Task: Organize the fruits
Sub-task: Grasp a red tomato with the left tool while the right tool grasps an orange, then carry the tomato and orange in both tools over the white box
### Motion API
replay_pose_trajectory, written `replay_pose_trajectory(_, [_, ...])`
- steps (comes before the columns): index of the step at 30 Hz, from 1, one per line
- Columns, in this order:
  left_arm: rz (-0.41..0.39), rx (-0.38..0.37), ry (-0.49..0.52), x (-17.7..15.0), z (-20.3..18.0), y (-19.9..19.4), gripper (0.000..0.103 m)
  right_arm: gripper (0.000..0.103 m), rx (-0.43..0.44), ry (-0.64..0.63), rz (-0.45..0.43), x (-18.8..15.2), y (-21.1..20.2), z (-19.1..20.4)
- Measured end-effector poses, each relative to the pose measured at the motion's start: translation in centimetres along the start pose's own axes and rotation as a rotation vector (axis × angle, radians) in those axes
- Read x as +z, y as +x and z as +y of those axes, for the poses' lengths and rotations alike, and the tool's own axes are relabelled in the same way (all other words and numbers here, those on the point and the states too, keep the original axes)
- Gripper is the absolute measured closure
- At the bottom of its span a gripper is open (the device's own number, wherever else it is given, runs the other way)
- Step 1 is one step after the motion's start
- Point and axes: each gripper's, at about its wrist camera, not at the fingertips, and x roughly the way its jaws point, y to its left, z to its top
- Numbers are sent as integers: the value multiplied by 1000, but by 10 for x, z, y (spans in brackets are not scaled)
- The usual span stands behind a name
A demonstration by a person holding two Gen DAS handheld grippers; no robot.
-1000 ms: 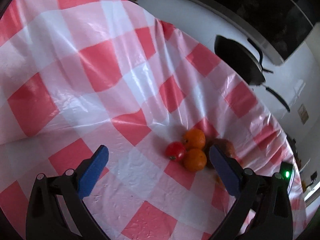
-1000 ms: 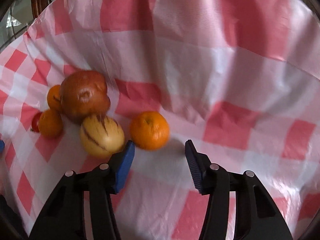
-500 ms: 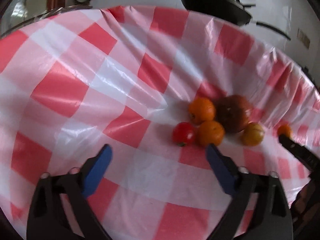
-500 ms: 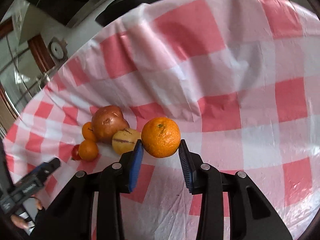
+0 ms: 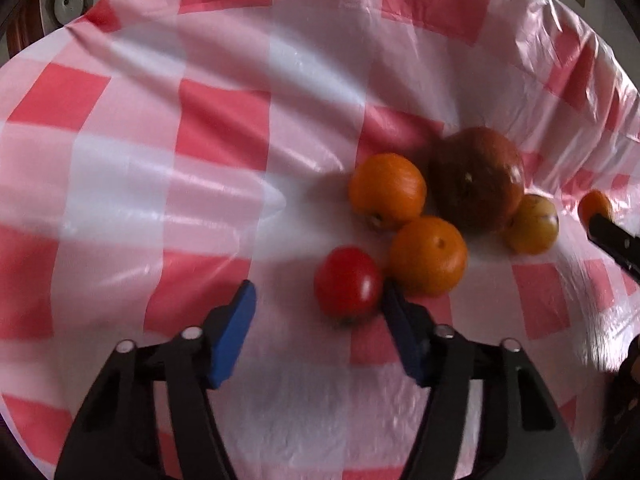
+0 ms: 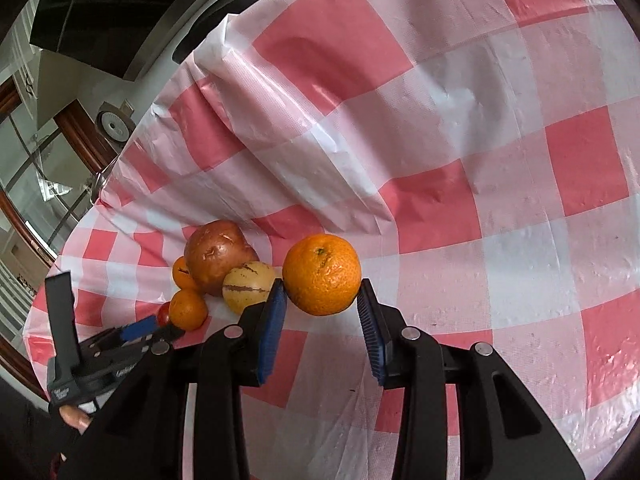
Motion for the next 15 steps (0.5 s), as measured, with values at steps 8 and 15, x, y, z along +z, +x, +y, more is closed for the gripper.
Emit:
replay_pose_trajectory(8, [-95, -20, -2, -12, -2, -26, 73, 66, 14, 1, 2, -1, -1, -1])
replay_pose_trajectory(15, [-152, -21, -68, -20, 1, -45, 73, 66, 40, 18, -5, 0, -4, -5])
